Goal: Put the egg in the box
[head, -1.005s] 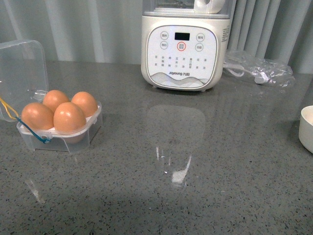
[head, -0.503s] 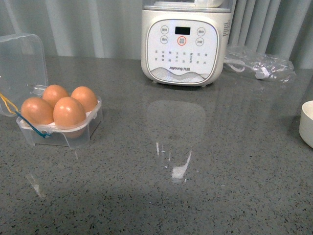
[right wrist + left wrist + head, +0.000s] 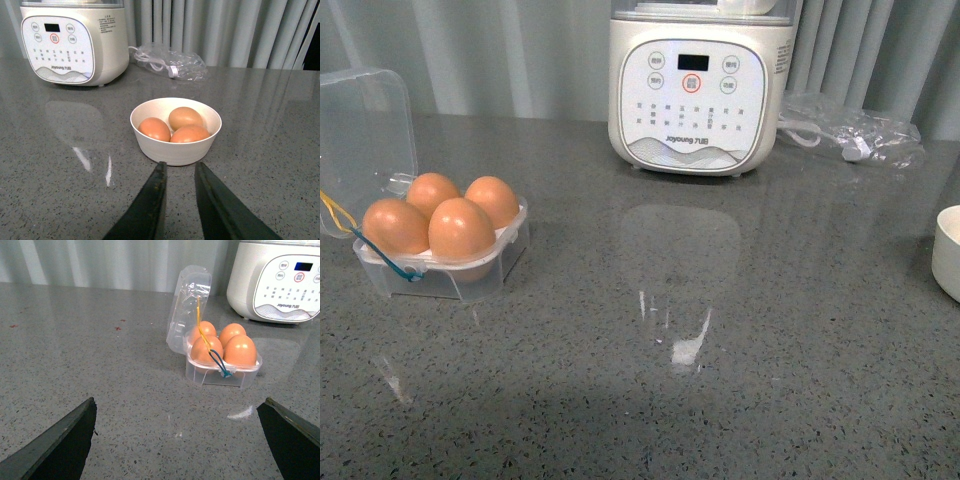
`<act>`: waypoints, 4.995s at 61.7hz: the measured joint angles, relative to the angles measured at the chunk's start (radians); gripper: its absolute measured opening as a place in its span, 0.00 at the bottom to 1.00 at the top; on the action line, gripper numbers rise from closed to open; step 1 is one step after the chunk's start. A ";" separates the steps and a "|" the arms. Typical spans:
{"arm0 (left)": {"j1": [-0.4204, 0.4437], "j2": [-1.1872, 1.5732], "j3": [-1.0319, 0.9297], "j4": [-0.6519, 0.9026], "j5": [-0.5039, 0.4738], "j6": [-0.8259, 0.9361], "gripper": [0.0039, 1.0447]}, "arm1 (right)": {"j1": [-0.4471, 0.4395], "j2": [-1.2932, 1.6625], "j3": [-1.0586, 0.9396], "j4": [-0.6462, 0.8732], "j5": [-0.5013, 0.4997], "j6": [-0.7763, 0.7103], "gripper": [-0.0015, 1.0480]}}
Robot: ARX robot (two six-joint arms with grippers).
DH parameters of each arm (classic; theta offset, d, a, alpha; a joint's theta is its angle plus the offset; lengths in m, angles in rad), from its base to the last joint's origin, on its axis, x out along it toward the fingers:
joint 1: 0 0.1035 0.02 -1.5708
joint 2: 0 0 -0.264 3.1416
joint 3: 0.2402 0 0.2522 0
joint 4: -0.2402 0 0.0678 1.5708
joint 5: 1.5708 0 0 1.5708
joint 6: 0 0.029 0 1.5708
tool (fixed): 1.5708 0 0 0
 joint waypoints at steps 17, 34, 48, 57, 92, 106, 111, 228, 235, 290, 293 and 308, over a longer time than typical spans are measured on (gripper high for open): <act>0.000 0.000 0.000 0.000 0.000 0.000 0.94 | 0.000 0.000 0.000 0.000 0.000 0.000 0.71; 0.000 0.000 0.000 0.000 0.000 0.000 0.94 | 0.000 0.000 0.000 0.000 0.000 0.002 0.93; 0.000 0.000 0.000 0.000 0.000 0.000 0.94 | 0.000 0.000 0.000 0.000 0.000 0.002 0.93; -0.096 0.211 0.126 -0.335 -0.333 -0.042 0.94 | 0.000 0.000 0.000 0.000 0.000 0.002 0.93; 0.152 0.571 0.293 0.010 -0.064 0.038 0.94 | 0.000 0.000 0.000 0.000 0.000 0.002 0.93; 0.248 0.864 0.447 0.173 0.098 0.062 0.94 | 0.000 0.000 0.000 0.000 0.000 0.002 0.93; 0.248 0.948 0.491 0.211 0.110 0.078 0.94 | 0.000 0.000 0.000 0.000 0.000 0.002 0.93; -0.112 1.234 0.721 0.172 0.078 0.248 0.94 | 0.000 0.000 0.000 0.000 0.000 0.002 0.93; -0.105 1.206 0.721 0.164 0.071 0.251 0.94 | 0.000 0.000 0.000 0.000 0.000 0.001 0.93; 0.478 0.754 0.536 0.153 0.446 0.106 0.76 | 0.000 0.000 0.000 0.000 0.000 0.002 0.93; 0.446 0.712 0.472 0.214 0.424 0.071 0.67 | 0.000 0.000 0.000 0.000 -0.001 0.001 0.93; 0.277 0.548 0.252 0.259 0.262 0.014 0.21 | 0.000 0.000 0.000 0.000 0.000 0.002 0.93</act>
